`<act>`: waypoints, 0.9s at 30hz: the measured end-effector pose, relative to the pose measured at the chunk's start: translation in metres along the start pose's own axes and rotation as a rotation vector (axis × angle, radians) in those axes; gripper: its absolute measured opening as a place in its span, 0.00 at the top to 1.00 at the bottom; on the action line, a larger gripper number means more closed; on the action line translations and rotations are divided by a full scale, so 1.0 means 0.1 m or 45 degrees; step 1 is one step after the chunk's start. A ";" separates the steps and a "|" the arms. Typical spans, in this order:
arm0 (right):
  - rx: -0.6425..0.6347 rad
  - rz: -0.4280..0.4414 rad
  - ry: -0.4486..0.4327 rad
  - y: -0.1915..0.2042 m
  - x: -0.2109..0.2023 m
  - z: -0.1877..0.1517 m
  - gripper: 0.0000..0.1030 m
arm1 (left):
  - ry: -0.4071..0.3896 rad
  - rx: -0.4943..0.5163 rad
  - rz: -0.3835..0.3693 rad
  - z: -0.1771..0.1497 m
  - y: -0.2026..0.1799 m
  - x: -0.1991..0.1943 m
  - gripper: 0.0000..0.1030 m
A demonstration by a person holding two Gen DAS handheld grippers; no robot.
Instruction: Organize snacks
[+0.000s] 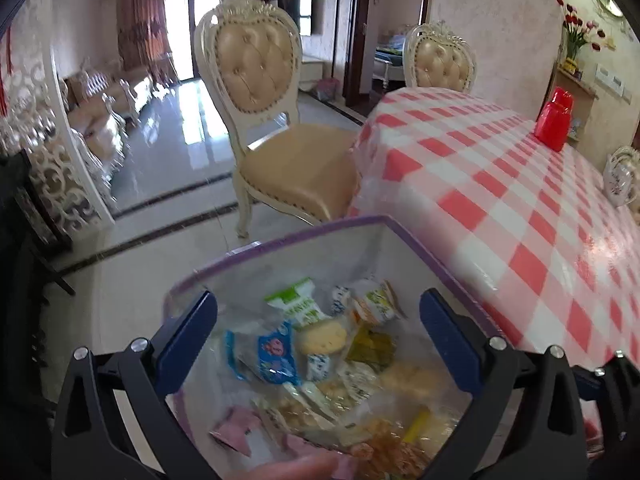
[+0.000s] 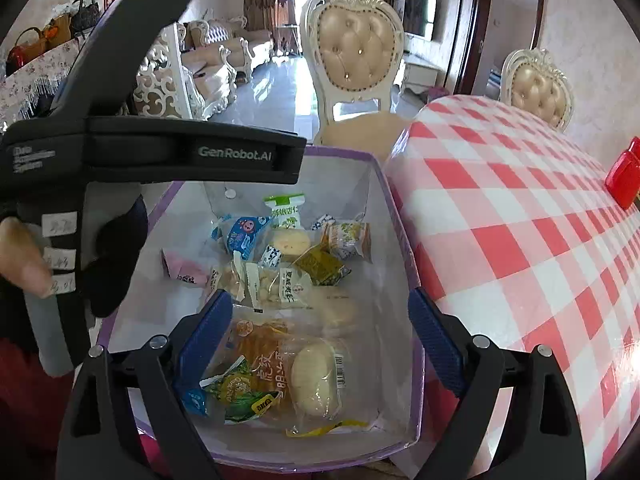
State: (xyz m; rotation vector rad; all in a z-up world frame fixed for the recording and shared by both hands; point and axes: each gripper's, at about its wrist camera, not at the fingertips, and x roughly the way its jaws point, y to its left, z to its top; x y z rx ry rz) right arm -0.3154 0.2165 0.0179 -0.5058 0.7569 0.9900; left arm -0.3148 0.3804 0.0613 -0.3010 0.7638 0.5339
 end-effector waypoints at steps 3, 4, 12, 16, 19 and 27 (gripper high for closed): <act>0.063 -0.004 0.050 -0.08 0.02 0.04 0.16 | 0.053 -0.002 -0.023 -0.02 -0.03 0.04 0.02; 0.084 -0.003 0.063 -0.12 0.04 0.05 0.16 | 0.064 0.000 -0.009 -0.03 -0.03 0.05 0.02; 0.185 -0.058 0.124 -0.24 0.14 0.04 0.16 | 0.129 -0.021 0.002 -0.07 -0.04 0.16 0.02; 0.182 -0.062 0.136 -0.23 0.17 0.02 0.16 | 0.148 -0.020 0.001 -0.08 -0.04 0.19 0.02; 0.175 -0.073 0.144 -0.23 0.19 0.02 0.16 | 0.154 -0.017 0.004 -0.08 -0.04 0.20 0.02; 0.168 -0.069 0.160 -0.21 0.24 -0.01 0.16 | 0.164 -0.009 0.002 -0.09 -0.05 0.24 0.02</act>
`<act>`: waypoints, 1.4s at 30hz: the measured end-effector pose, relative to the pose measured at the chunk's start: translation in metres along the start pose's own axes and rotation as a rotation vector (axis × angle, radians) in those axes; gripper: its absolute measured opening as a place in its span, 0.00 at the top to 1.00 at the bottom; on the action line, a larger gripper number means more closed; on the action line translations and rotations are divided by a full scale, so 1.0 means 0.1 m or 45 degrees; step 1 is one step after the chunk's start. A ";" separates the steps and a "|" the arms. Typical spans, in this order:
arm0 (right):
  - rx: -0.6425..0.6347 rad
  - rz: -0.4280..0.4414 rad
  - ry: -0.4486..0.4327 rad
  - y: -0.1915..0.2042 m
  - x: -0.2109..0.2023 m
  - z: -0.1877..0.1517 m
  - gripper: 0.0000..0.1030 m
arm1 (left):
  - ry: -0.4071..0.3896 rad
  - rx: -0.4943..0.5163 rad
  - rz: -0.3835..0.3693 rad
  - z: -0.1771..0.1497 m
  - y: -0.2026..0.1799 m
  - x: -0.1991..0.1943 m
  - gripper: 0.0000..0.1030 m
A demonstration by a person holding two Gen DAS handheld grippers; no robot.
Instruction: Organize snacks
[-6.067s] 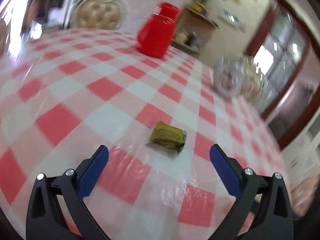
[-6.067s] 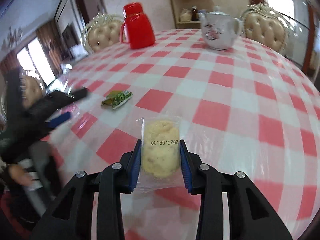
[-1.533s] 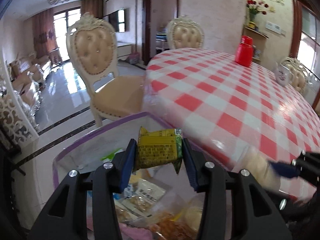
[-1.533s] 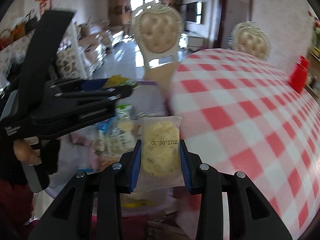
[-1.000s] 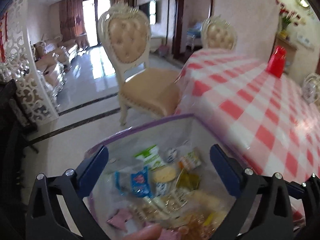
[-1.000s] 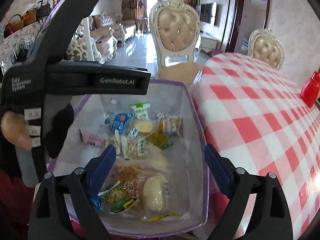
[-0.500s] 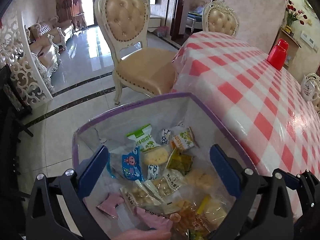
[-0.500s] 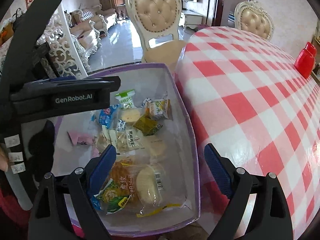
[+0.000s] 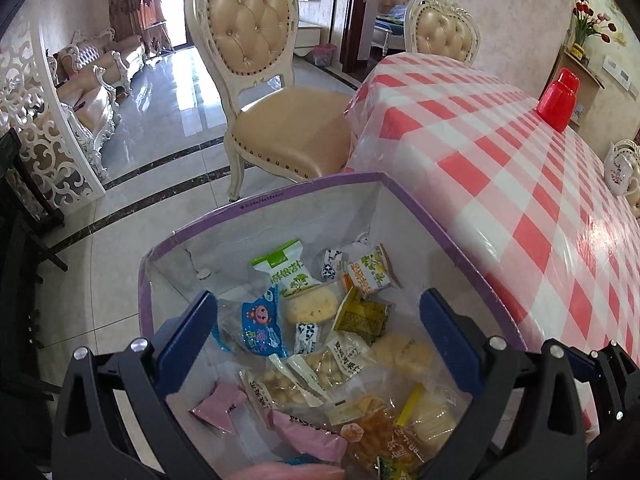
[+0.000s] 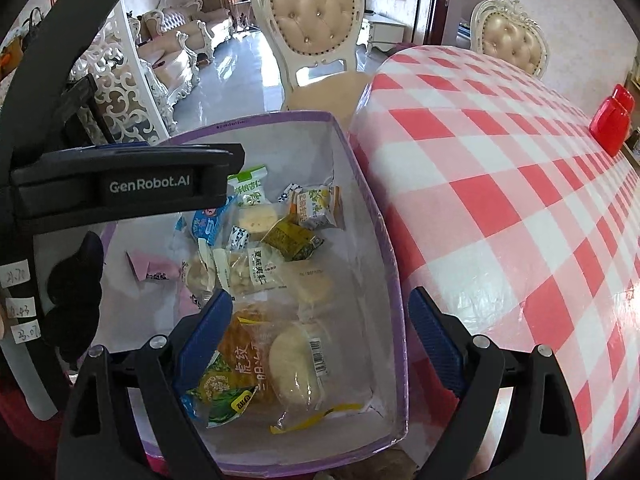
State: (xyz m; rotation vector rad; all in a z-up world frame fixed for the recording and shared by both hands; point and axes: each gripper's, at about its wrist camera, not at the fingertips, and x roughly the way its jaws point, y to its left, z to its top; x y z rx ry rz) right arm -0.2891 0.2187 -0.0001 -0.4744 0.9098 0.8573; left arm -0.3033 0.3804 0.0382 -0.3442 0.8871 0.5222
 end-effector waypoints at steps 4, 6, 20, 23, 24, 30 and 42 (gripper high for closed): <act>-0.002 -0.002 0.008 0.01 0.03 -0.02 0.16 | 0.007 -0.001 -0.003 -0.01 0.01 0.01 0.02; 0.000 -0.001 0.013 0.00 0.04 -0.02 0.16 | 0.011 -0.001 -0.002 -0.01 0.01 0.02 0.02; -0.005 0.002 0.029 0.03 0.10 -0.05 0.16 | 0.037 0.005 -0.007 -0.03 0.00 0.09 0.02; -0.005 0.000 0.030 0.03 0.10 -0.06 0.16 | 0.039 0.005 -0.007 -0.03 0.01 0.09 0.02; -0.005 0.001 0.030 0.03 0.10 -0.06 0.16 | 0.041 0.005 -0.007 -0.03 0.01 0.09 0.02; -0.007 0.001 0.031 0.04 0.11 -0.06 0.16 | 0.049 0.002 -0.005 -0.04 0.02 0.10 0.02; 0.006 -0.001 0.029 0.03 0.14 -0.05 0.16 | 0.053 0.001 -0.001 -0.05 0.03 0.12 0.02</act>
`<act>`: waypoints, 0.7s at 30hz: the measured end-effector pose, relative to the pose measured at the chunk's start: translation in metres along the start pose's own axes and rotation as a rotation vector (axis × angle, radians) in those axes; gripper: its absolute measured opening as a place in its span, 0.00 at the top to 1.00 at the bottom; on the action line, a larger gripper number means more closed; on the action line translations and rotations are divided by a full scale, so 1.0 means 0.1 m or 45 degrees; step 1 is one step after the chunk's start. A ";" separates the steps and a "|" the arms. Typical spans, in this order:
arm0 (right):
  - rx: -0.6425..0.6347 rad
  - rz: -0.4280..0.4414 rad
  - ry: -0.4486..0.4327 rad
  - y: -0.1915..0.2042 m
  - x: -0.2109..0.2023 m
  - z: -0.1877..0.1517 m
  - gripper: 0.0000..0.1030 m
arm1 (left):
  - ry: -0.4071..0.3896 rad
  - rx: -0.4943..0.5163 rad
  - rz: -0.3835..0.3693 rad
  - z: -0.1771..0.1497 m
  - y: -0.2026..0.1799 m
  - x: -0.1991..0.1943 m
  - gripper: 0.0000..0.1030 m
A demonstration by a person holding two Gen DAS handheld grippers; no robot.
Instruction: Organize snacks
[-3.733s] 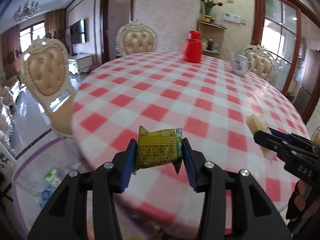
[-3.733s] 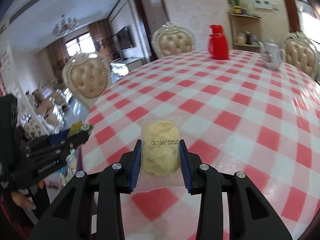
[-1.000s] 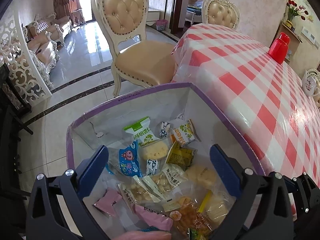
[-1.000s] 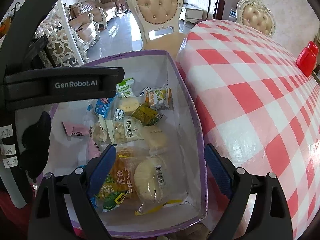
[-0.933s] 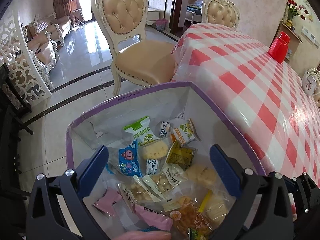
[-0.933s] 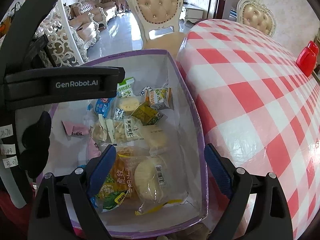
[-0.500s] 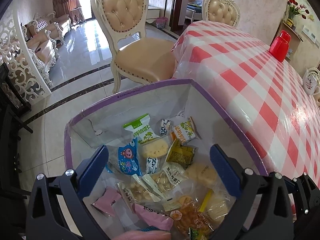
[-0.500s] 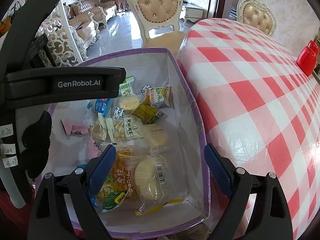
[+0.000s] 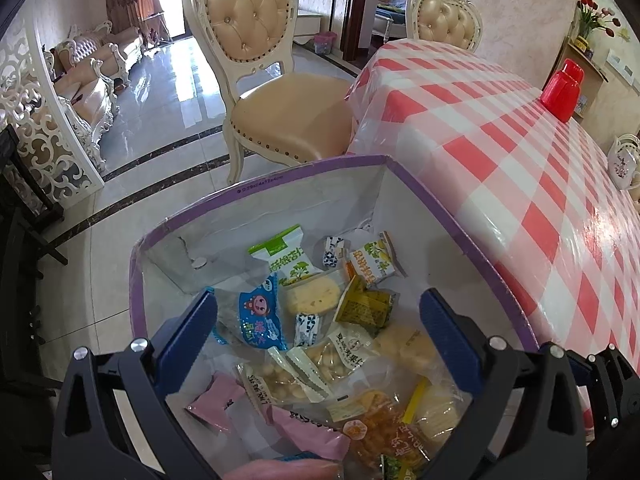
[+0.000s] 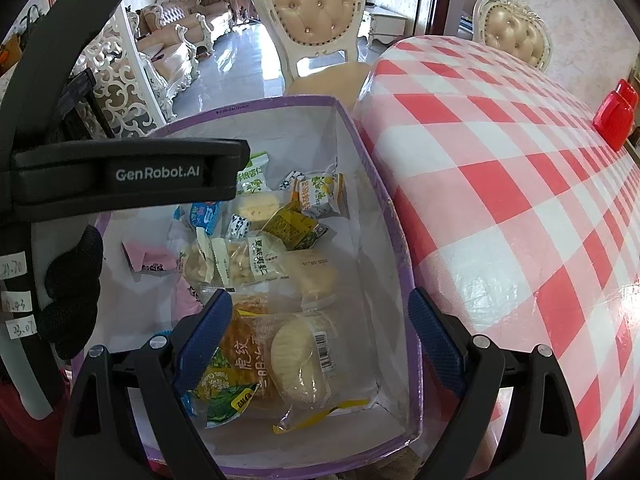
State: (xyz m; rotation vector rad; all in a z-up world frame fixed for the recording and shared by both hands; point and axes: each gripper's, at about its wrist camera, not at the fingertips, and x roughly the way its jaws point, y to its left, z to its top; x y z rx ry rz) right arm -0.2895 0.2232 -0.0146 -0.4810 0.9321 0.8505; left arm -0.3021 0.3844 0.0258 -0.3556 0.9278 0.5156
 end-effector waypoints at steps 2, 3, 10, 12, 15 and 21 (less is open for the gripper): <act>0.005 -0.001 -0.001 -0.01 0.00 0.01 0.16 | 0.001 -0.002 -0.001 0.00 0.00 0.01 0.02; 0.007 -0.001 -0.001 -0.01 -0.01 0.01 0.16 | 0.000 -0.002 -0.001 0.00 0.00 0.01 0.02; 0.003 0.004 -0.002 -0.03 -0.02 0.01 0.16 | 0.009 -0.010 0.011 -0.01 0.01 0.03 0.02; 0.004 0.004 -0.002 -0.03 -0.02 0.01 0.16 | -0.007 -0.011 0.033 -0.01 0.00 0.02 0.02; 0.007 0.005 -0.006 -0.03 -0.03 0.02 0.16 | -0.007 -0.001 0.031 -0.01 -0.02 0.01 0.02; 0.008 0.010 -0.015 -0.04 -0.07 0.02 0.16 | 0.005 -0.019 0.014 0.00 0.00 0.02 0.02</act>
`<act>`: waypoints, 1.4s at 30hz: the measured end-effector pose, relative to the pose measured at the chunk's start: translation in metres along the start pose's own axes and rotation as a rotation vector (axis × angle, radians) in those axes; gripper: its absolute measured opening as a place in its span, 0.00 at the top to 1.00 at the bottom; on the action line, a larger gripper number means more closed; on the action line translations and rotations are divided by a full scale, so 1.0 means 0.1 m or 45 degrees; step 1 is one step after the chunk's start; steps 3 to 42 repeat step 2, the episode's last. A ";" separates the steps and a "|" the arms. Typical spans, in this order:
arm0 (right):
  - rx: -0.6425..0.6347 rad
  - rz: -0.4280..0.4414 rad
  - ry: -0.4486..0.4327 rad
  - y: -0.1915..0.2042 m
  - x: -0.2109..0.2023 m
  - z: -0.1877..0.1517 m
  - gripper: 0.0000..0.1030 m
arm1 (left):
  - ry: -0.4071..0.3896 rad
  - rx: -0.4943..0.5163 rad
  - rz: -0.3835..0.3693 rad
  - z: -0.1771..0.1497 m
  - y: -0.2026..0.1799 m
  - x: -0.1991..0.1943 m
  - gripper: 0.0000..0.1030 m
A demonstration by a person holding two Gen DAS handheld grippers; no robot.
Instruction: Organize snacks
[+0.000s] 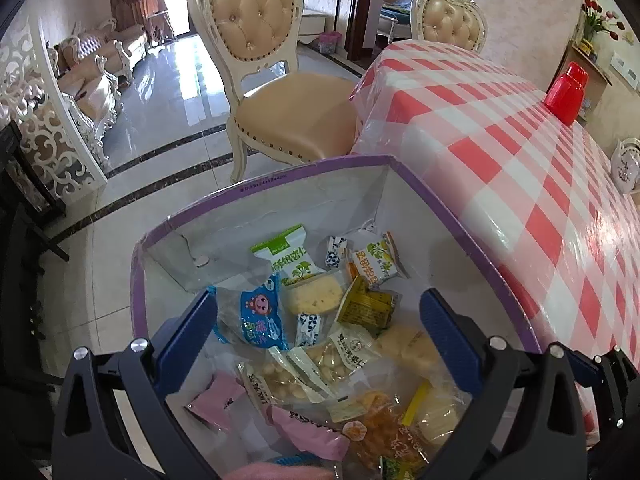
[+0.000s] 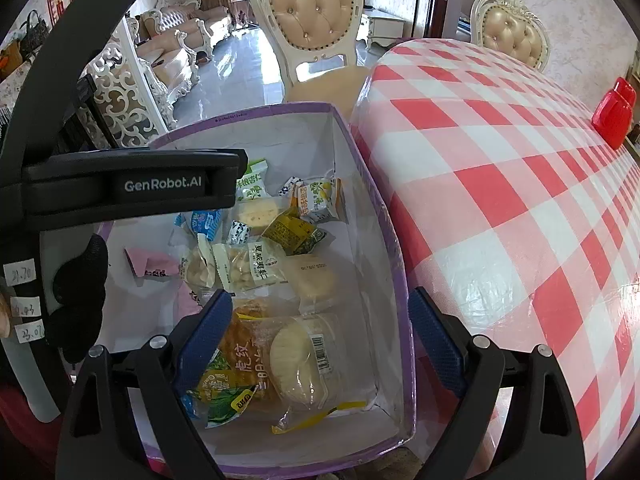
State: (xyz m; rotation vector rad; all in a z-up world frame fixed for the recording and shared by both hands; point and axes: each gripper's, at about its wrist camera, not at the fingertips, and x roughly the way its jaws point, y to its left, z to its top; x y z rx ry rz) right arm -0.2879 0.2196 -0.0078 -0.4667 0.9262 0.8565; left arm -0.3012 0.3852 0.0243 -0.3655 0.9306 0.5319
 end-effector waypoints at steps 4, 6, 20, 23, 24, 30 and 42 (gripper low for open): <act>-0.001 0.000 0.001 0.00 0.00 0.00 0.16 | -0.001 -0.004 0.003 0.00 0.01 -0.01 0.02; -0.001 0.000 0.001 0.00 0.00 0.00 0.16 | -0.001 -0.004 0.003 0.00 0.01 -0.01 0.02; -0.001 0.000 0.001 0.00 0.00 0.00 0.16 | -0.001 -0.004 0.003 0.00 0.01 -0.01 0.02; -0.001 0.000 0.001 0.00 0.00 0.00 0.16 | -0.001 -0.004 0.003 0.00 0.01 -0.01 0.02; -0.001 0.000 0.001 0.00 0.00 0.00 0.16 | -0.001 -0.004 0.003 0.00 0.01 -0.01 0.02; -0.001 0.000 0.001 0.00 0.00 0.00 0.16 | -0.001 -0.004 0.003 0.00 0.01 -0.01 0.02; -0.001 0.000 0.001 0.00 0.00 0.00 0.16 | -0.001 -0.004 0.003 0.00 0.01 -0.01 0.02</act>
